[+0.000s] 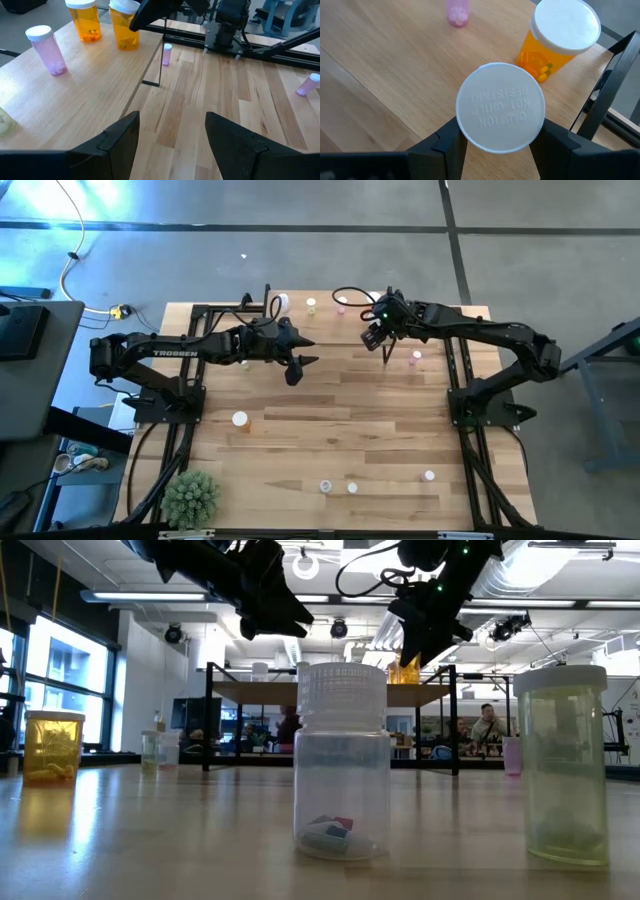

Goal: Pick and place medicine bottles onto shelf by color
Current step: Put the right orange pill bottle on the shelf aligned with the orange pill bottle

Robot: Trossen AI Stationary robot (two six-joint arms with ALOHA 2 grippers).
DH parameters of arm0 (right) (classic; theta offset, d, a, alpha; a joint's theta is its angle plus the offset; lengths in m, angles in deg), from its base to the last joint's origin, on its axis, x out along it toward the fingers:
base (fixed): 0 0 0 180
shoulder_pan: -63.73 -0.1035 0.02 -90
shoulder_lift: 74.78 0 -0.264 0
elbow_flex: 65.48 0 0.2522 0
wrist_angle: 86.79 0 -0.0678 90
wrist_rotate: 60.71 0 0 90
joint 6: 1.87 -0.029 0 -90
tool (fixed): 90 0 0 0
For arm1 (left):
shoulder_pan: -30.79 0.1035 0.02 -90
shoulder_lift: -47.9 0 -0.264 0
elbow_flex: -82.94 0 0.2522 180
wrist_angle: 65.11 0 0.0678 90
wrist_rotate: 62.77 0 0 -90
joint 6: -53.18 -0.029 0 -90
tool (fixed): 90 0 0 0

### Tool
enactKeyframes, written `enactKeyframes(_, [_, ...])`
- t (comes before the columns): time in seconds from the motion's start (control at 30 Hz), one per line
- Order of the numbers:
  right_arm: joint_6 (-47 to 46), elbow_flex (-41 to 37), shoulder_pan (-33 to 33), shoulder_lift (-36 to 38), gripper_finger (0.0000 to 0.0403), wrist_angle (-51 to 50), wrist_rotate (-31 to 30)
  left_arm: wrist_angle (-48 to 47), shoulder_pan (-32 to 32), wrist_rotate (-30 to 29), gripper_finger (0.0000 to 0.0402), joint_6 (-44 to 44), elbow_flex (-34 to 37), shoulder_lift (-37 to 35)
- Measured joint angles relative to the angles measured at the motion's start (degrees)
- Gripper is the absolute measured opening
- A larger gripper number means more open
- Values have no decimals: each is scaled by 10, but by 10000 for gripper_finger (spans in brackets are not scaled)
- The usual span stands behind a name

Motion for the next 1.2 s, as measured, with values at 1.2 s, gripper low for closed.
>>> enactKeyframes(1.2, [18,4,0,-1,275,11,-6,0,0,0,218,0,0,0])
